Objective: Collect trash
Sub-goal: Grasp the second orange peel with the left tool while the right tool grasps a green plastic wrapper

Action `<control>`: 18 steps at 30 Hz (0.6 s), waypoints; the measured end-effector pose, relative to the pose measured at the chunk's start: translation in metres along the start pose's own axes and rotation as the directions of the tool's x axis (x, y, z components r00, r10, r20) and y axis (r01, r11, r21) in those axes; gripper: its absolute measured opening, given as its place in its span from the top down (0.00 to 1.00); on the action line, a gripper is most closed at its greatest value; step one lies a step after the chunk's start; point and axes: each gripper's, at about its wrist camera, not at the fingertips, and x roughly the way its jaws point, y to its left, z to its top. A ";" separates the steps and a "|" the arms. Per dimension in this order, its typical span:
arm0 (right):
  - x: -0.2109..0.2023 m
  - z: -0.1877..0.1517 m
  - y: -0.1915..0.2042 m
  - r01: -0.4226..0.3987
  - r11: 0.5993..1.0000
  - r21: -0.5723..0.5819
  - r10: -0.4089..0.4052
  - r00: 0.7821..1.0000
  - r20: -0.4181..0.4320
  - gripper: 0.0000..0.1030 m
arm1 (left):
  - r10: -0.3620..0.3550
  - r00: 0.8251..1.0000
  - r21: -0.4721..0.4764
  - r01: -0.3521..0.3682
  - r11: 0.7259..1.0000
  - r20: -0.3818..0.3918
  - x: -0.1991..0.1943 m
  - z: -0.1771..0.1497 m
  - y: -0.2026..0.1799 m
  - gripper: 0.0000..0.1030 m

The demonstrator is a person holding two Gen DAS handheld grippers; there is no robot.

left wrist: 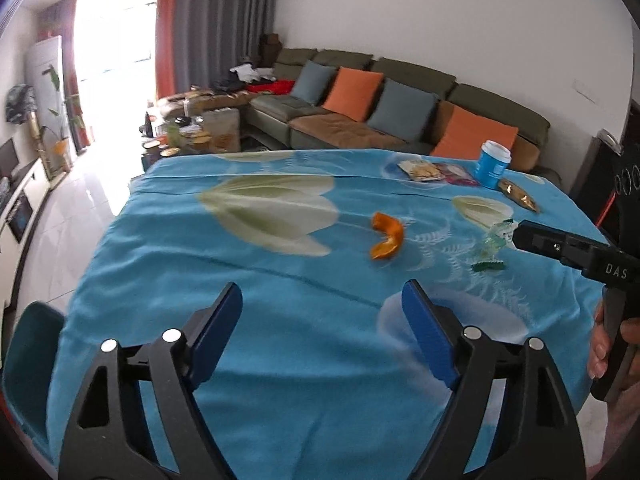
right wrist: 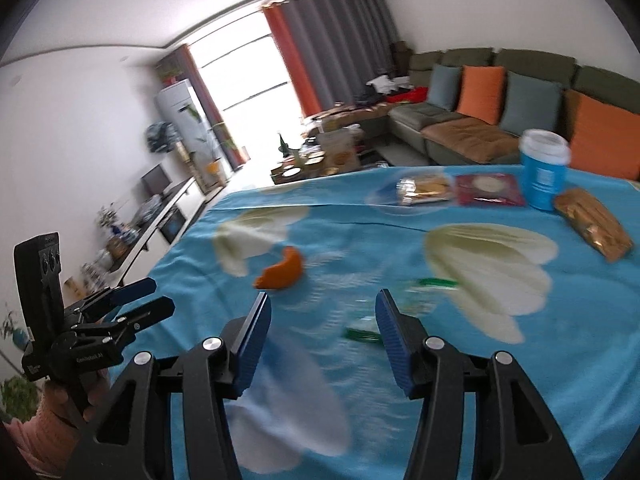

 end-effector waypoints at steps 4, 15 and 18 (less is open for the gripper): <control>-0.003 0.000 -0.023 0.044 0.998 0.041 -0.044 0.999 0.001 0.49 | -0.019 0.999 0.028 0.020 0.999 -0.033 0.021 0.010 -0.015 0.28; 0.006 -0.005 -0.054 0.051 0.992 0.112 -0.047 0.998 -0.037 0.49 | -0.050 0.993 0.077 0.058 0.995 -0.111 0.064 0.027 -0.041 0.40; 0.008 -0.005 -0.053 0.042 0.993 0.108 -0.038 0.998 -0.041 0.49 | -0.050 0.990 0.072 0.059 0.996 -0.132 0.073 0.030 -0.041 0.42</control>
